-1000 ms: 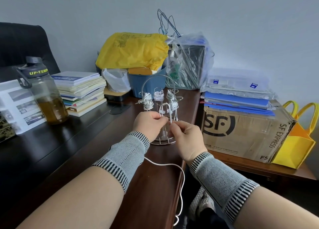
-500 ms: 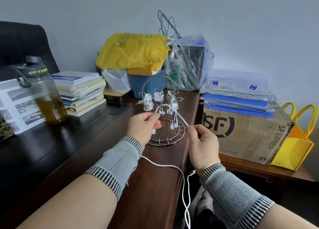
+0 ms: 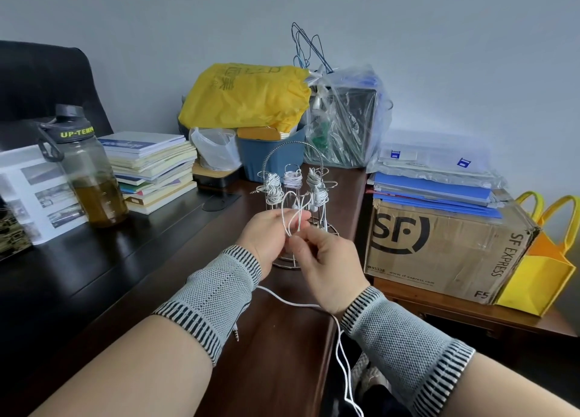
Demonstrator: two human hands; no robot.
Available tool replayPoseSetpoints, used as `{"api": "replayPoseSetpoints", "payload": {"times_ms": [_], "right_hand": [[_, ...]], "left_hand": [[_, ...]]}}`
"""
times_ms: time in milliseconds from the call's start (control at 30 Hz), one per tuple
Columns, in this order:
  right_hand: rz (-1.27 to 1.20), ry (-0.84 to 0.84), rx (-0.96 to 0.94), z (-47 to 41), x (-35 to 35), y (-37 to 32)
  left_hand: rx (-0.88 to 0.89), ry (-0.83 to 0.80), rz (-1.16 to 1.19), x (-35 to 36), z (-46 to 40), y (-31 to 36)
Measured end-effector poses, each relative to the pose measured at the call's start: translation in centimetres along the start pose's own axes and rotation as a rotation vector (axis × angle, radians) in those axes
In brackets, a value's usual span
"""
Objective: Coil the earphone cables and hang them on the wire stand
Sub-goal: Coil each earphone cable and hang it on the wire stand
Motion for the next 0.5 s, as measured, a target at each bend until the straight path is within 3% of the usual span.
{"api": "replayPoseSetpoints", "payload": {"times_ms": [133, 233, 500], "right_hand": [[0.093, -0.063, 0.090, 1.1, 0.6, 1.3], [0.129, -0.072, 0.165, 1.5, 1.0, 2.3], [0.044, -0.002, 0.353, 0.4, -0.7, 4.3]], "left_hand": [[-0.104, -0.122, 0.211, 0.5, 0.1, 0.3], [-0.072, -0.210, 0.166, 1.1, 0.6, 0.7], [-0.083, -0.145, 0.130, 1.0, 0.0, 0.9]]}}
Point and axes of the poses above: each hand's wrist, its own z-axis away from the middle knuckle, its own x-axis out of the palm, y = z × x, the point moved 4 cm from there along -z, towards the middle knuckle, and after that the axes turned 5 degrees about -z, right-handed, at the moved point
